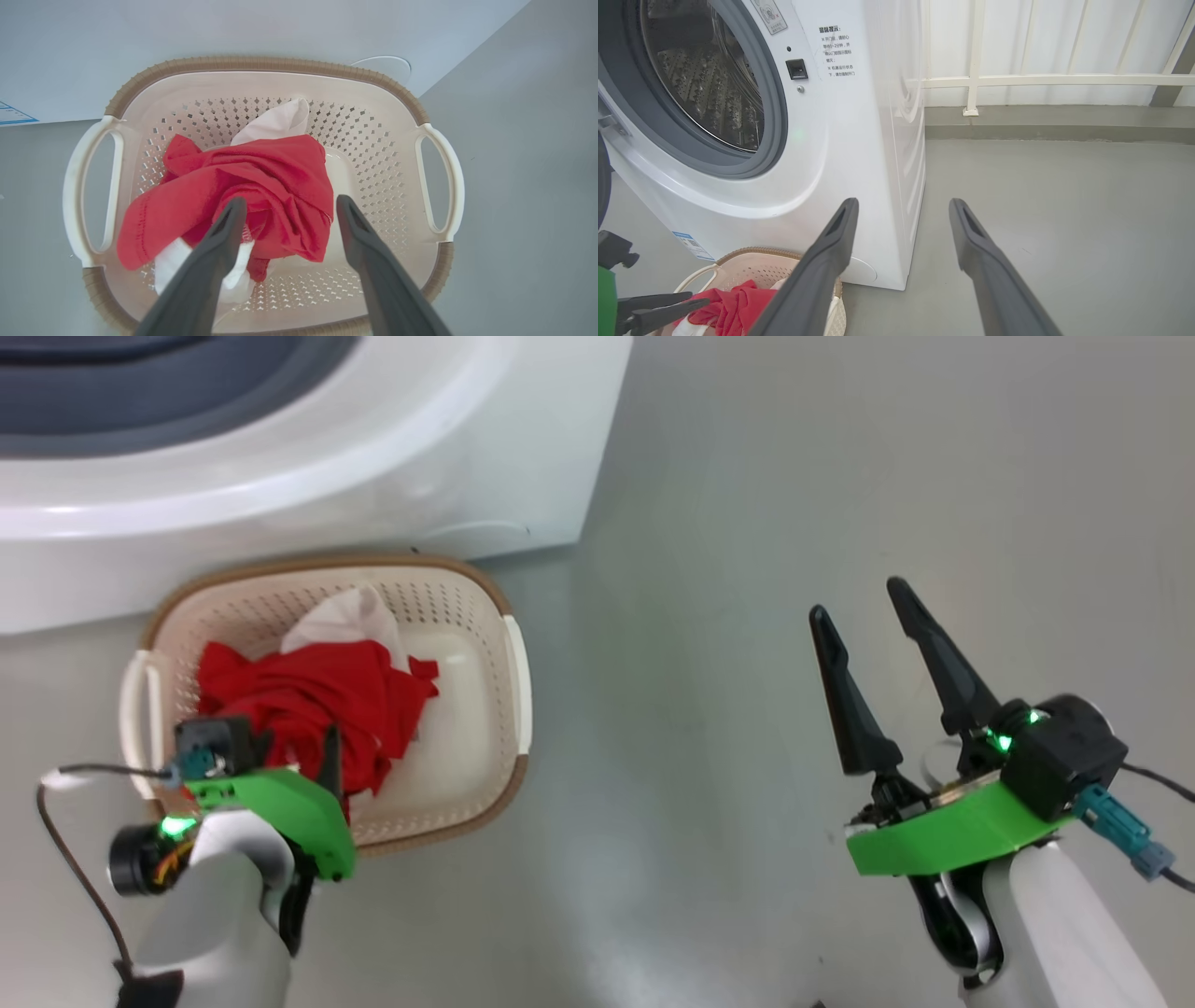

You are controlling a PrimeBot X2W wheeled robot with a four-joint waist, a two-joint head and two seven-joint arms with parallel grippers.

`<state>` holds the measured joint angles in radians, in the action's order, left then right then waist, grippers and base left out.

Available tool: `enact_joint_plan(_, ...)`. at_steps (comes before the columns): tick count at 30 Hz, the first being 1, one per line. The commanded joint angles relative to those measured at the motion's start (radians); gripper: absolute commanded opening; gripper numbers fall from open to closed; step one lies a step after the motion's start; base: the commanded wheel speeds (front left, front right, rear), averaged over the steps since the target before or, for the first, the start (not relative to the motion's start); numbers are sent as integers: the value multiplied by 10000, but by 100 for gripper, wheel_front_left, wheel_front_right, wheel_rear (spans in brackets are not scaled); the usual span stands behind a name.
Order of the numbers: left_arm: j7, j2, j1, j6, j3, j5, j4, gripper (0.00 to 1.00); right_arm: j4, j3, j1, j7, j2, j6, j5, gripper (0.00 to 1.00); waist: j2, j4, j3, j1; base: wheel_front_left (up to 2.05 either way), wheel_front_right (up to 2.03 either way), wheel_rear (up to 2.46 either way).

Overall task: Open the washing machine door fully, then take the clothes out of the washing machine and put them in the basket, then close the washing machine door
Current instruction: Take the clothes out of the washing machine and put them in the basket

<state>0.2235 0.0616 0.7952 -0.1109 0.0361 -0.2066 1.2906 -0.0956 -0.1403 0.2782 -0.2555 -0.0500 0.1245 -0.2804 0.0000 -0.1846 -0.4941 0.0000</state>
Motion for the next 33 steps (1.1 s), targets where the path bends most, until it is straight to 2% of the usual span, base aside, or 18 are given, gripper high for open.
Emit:
enact_joint_plan(1, 168, 181, -438, -109, -167, -202, -222, 100, 169, -137, -329, -63, -3, 62, 98, 100, 0, 304, 490, 0, 0, 0, 0)
enact_joint_plan(9, 368, 1, -1357, -181, 1, -526, -1249, 100, 76, -72, -670, -63, -3, 62, 236, 100, 0, 612, 1337, 0, 0, 0, 0)
enact_joint_plan(18, 380, -87, -3536, -116, -93, -576, -5113, 100, -76, 69, -1154, -63, -3, 62, 564, 100, 0, 930, 2346, 0, 0, 0, 0)
enact_joint_plan(25, 381, -110, -4940, 331, 43, -755, -7835, 100, -133, 216, -1351, -63, -3, 62, 709, 100, 0, 1111, 2929, 0, 0, 0, 0)
enact_joint_plan(33, 382, -112, -5918, 982, 108, -550, -10224, 100, -29, 371, -1566, -63, -3, 62, 959, 100, 0, 1337, 3438, 0, 0, 0, 0)
